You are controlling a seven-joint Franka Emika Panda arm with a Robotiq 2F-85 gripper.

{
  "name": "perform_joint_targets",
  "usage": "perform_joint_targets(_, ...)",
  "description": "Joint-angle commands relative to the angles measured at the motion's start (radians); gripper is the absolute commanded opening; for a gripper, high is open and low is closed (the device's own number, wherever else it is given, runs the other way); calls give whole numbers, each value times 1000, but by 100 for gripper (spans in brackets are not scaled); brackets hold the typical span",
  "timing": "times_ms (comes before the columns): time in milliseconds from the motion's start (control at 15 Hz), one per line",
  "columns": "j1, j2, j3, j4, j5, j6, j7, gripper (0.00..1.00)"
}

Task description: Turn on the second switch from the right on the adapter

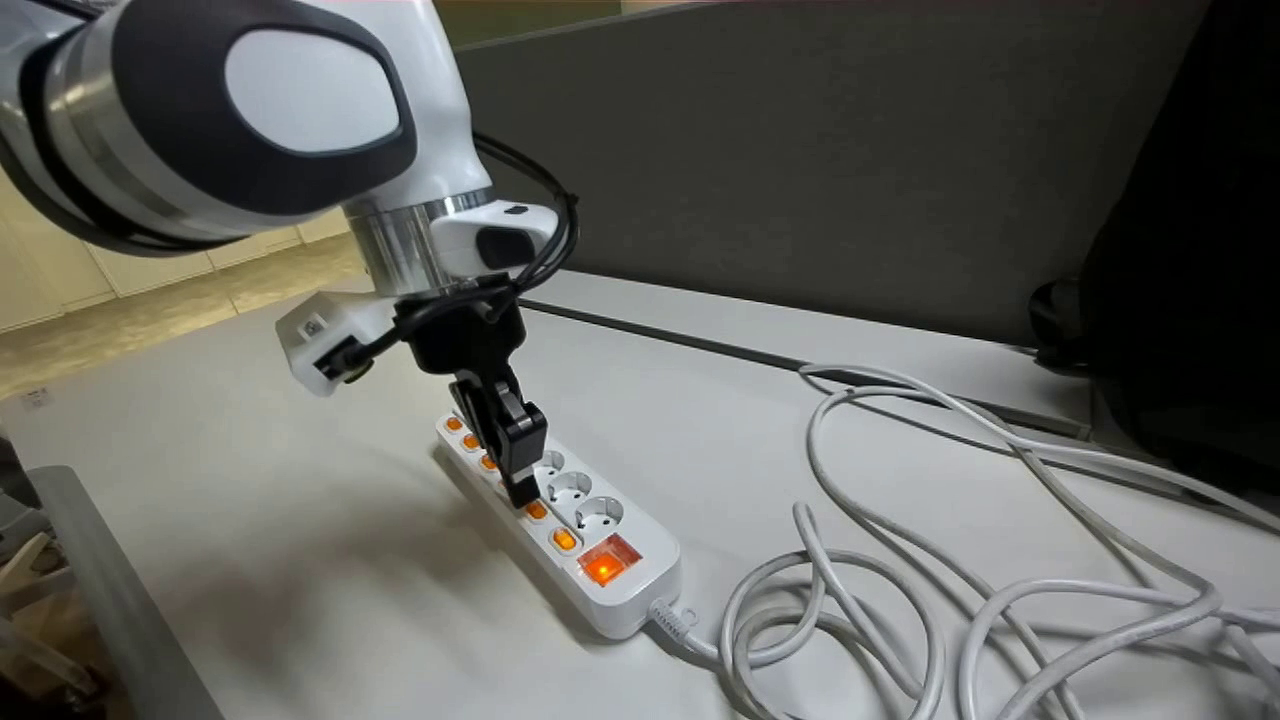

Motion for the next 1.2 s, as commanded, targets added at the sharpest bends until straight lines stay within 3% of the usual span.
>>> perform_joint_targets(0,-24,19,20,7,11,9,19,0)
perform_joint_targets(600,-39,55,32,24,38,57,-9,0)
perform_joint_targets(933,-116,99,113,127,136,-140,-76,0)
perform_joint_targets(1133,-140,143,125,216,156,-275,-75,0)
